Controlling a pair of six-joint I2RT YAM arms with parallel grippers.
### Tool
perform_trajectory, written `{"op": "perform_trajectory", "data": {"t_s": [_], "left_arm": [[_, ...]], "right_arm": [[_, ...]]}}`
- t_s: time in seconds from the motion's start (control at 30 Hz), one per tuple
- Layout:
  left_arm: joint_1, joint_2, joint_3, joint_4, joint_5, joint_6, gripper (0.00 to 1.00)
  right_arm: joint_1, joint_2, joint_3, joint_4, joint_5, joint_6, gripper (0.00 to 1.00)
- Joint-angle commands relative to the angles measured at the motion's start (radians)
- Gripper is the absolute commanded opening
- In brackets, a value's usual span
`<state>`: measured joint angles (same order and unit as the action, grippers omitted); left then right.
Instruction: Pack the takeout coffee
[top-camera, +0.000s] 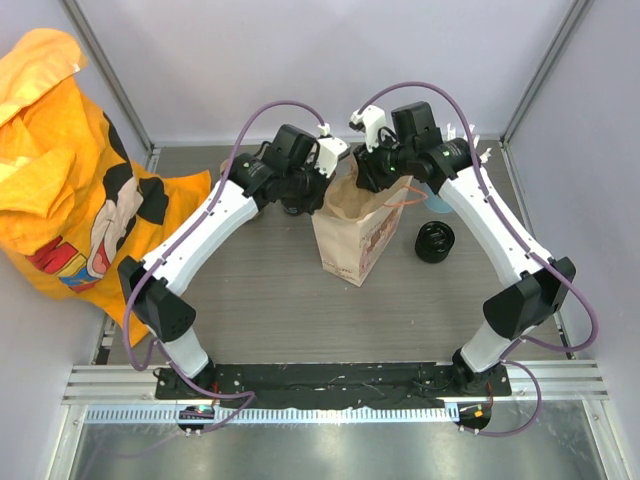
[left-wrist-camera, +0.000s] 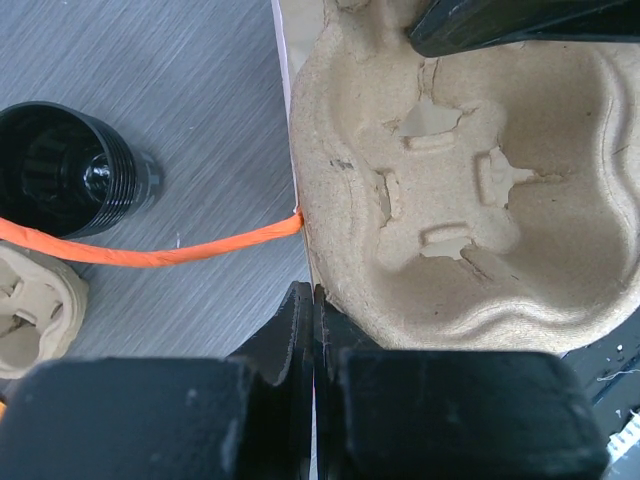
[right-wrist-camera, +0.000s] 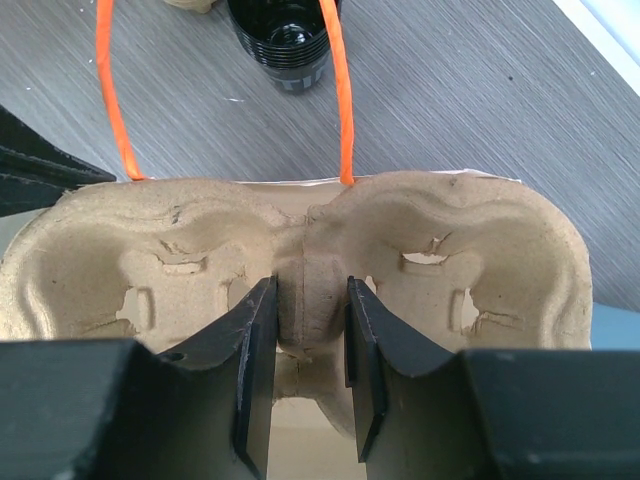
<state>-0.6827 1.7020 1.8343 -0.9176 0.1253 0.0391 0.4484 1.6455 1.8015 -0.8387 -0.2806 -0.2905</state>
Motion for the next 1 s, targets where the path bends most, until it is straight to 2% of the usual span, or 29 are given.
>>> {"op": "perform_trajectory", "data": {"t_s": [0.0,0.33,0.6,0.97], "left_arm": [[-0.028,-0.054,0.048,0.006,0.039,0.016,0.00],[-0.031,-0.067,0.033,0.006,0.017,0.028,0.00],[-0.035,-0.070,0.028,0.010,0.002,0.030,0.00],[-0.035,-0.067,0.039,0.016,-0.010,0.028,0.00]], "right_arm": [[-0.001,0.017,-0.005,0.092,0.104,0.039,0.29],[-0.002,0.026,0.025,0.105,0.150,0.096,0.29],[-0.005,0.027,0.048,0.107,0.104,0.160,0.29],[-0.031,-0.049,0.059,0.096,0.052,0.166,0.29]]}}
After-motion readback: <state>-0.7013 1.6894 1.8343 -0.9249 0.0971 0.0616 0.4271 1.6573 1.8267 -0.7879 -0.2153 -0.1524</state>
